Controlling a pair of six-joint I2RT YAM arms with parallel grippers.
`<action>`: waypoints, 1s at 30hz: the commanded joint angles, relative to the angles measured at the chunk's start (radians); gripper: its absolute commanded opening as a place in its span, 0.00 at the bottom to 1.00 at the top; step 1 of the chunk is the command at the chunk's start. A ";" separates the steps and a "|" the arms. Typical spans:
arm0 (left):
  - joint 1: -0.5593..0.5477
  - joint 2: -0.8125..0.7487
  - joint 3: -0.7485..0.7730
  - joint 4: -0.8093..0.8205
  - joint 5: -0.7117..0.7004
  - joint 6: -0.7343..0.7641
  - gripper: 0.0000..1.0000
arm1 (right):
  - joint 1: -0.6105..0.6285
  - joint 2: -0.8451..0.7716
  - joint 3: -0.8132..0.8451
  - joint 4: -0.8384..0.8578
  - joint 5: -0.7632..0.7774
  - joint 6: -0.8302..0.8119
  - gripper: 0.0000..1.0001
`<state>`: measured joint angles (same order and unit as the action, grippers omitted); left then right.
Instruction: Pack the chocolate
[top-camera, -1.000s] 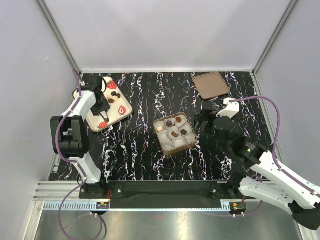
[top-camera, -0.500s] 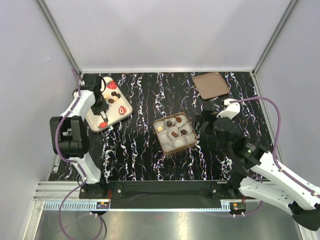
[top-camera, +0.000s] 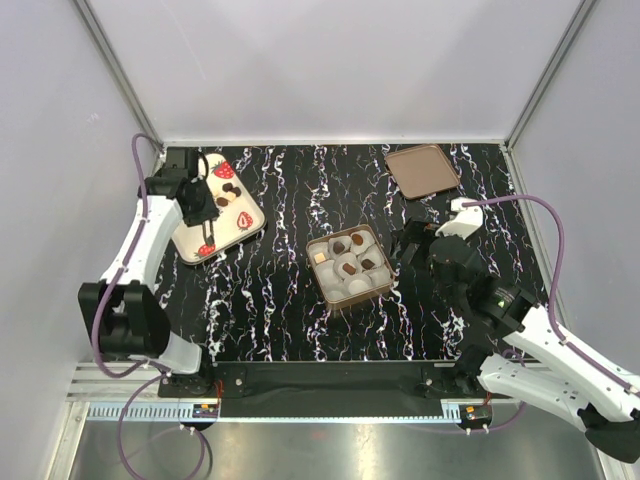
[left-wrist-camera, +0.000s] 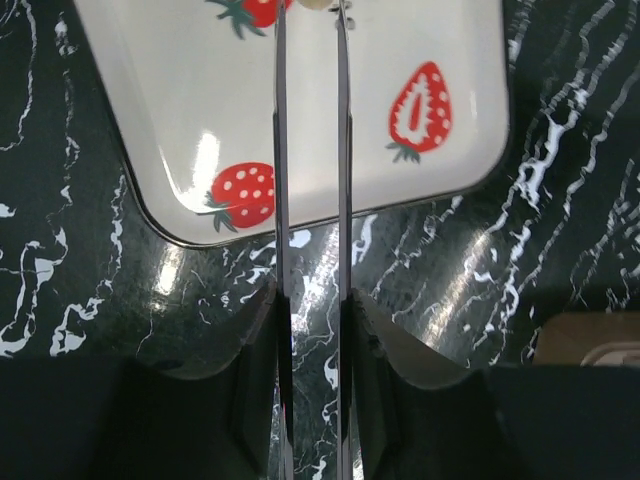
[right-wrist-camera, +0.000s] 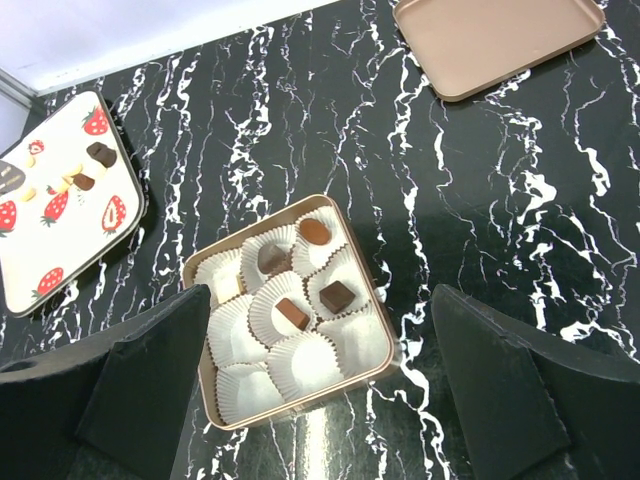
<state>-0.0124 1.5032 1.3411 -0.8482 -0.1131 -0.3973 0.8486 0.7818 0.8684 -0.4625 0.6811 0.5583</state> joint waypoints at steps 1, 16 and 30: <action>-0.107 -0.081 0.003 -0.002 0.067 0.064 0.31 | -0.006 -0.016 0.029 -0.021 0.040 0.014 1.00; -0.730 -0.277 -0.095 -0.009 0.047 0.002 0.30 | -0.006 -0.038 0.064 -0.100 0.074 0.038 1.00; -0.936 -0.216 -0.126 -0.089 -0.045 -0.169 0.30 | -0.008 -0.036 0.078 -0.123 0.060 0.078 1.00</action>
<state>-0.9340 1.2800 1.2148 -0.9424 -0.1154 -0.5102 0.8486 0.7544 0.9089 -0.5797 0.7170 0.6125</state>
